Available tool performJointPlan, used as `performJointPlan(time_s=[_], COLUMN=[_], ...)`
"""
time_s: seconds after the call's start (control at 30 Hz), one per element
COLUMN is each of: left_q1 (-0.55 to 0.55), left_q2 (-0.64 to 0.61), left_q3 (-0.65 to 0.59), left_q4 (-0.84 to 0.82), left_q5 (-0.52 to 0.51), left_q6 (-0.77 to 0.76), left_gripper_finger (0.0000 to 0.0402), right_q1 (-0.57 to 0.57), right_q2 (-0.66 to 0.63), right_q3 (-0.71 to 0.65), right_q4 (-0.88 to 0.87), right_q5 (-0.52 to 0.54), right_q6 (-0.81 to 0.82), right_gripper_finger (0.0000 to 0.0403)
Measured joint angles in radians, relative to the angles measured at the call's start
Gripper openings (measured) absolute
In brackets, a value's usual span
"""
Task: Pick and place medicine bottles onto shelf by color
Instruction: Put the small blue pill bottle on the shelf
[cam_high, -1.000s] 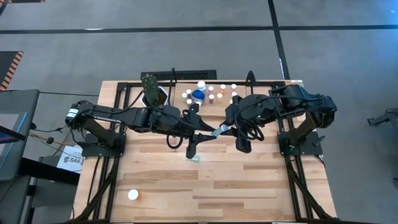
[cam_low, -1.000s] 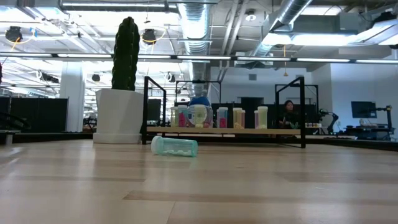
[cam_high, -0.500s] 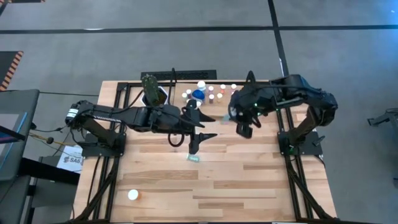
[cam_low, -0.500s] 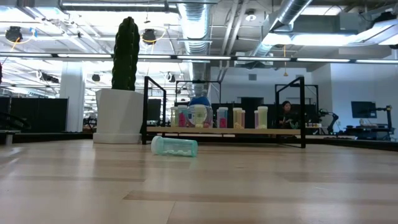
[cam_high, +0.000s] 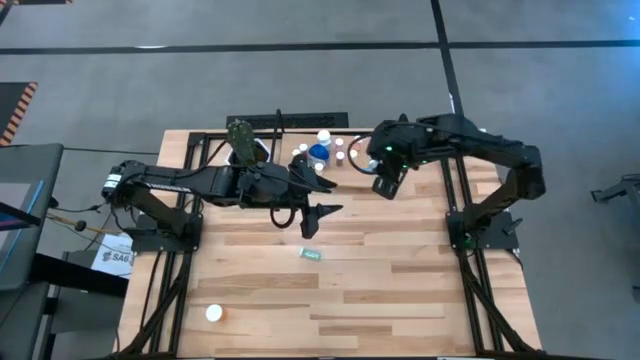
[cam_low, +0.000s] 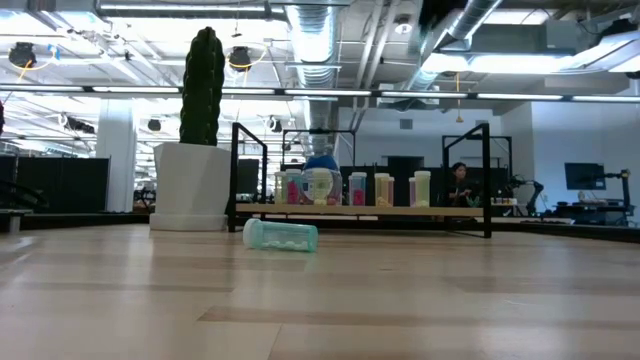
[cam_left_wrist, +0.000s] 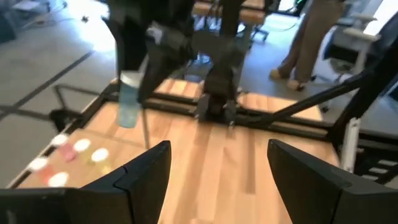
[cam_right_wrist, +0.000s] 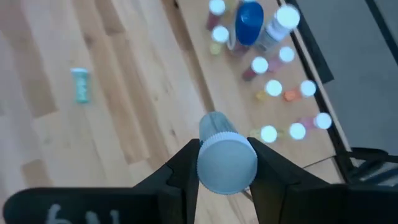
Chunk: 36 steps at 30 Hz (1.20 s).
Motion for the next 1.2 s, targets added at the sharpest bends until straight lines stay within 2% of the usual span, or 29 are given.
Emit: performJointPlan(time_s=[0.2,0.33,0.4,0.67,1.2], left_q1=[0.016,0.044,0.062,0.139,0.224], left_q2=[-0.033,-0.057,-0.068,-0.074,-0.073], left_q3=[0.0,-0.001,-0.001,-0.001,-0.001], left_q4=[-0.029,-0.044,-0.051,-0.05,-0.078], left_q5=[-0.088,-0.127,-0.136,-0.124,-0.073], left_q6=[0.014,0.011,0.01,-0.001,-0.036], left_gripper_finger=[0.0254,0.0254,0.0254,0.0254,0.0254], right_q1=[-0.124,-0.181,-0.201,-0.25,-0.241], right_q2=[-0.029,-0.011,0.021,0.202,0.411], right_q3=[-0.362,-0.506,-0.539,-0.542,-0.321], right_q4=[0.305,0.52,0.566,0.68,0.639], right_q5=[-0.123,-0.127,-0.126,-0.125,-0.125], right_q6=[-0.053,-0.052,-0.051,-0.02,0.031], right_gripper_finger=[0.0129,0.0128,0.0128,0.0129,0.0132])
